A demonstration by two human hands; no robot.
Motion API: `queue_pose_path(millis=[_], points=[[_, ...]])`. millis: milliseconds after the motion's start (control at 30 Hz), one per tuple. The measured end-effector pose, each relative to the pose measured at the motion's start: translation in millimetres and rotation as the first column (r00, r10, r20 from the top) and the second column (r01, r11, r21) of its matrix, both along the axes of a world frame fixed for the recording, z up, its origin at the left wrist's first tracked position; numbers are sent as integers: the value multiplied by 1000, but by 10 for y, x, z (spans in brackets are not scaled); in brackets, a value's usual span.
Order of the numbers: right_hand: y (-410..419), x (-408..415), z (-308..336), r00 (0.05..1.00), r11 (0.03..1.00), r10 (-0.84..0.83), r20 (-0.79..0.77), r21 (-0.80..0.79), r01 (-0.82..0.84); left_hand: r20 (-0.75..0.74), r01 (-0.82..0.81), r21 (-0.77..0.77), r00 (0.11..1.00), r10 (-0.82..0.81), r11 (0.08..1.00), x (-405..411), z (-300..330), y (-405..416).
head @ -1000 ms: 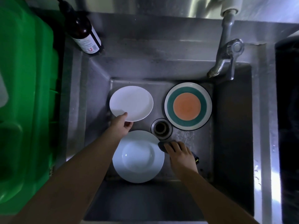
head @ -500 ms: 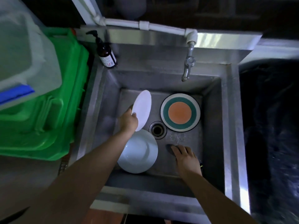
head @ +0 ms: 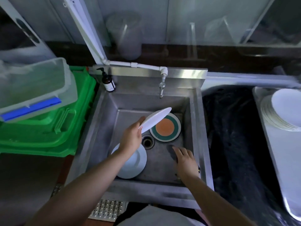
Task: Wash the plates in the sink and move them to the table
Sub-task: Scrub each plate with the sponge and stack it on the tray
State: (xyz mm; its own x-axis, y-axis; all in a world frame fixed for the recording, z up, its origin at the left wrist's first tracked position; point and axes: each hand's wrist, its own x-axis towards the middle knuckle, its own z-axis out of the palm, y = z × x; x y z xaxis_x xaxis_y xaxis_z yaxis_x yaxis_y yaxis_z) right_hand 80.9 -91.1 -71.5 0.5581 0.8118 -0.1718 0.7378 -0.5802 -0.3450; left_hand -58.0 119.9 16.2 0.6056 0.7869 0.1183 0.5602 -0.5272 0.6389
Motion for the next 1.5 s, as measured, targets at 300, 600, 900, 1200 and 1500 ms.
queue_pose_path(millis=[300, 600, 900, 1200, 1500], points=[[-91, -230, 376, 988, 984, -154, -27, 91, 155, 56, 114, -17, 992, -113, 993, -227, 198, -35], [134, -243, 842, 973, 935, -226, -36, 271, 227, 68, -30, -536, 995, 79, 844, -290, 381, -35], [272, -146, 1115, 949, 866, -314, -37, 397, 303, 153, -69, -739, 952, 267, 670, -390, 436, -118], [334, -201, 1144, 948, 867, -313, -56, 392, 309, 79, -43, -456, 993, 88, 889, -306, 616, -78], [341, -135, 1234, 941, 857, -333, -68, 395, 332, 83, 103, -14, 991, -101, 995, -296, 744, -125]])
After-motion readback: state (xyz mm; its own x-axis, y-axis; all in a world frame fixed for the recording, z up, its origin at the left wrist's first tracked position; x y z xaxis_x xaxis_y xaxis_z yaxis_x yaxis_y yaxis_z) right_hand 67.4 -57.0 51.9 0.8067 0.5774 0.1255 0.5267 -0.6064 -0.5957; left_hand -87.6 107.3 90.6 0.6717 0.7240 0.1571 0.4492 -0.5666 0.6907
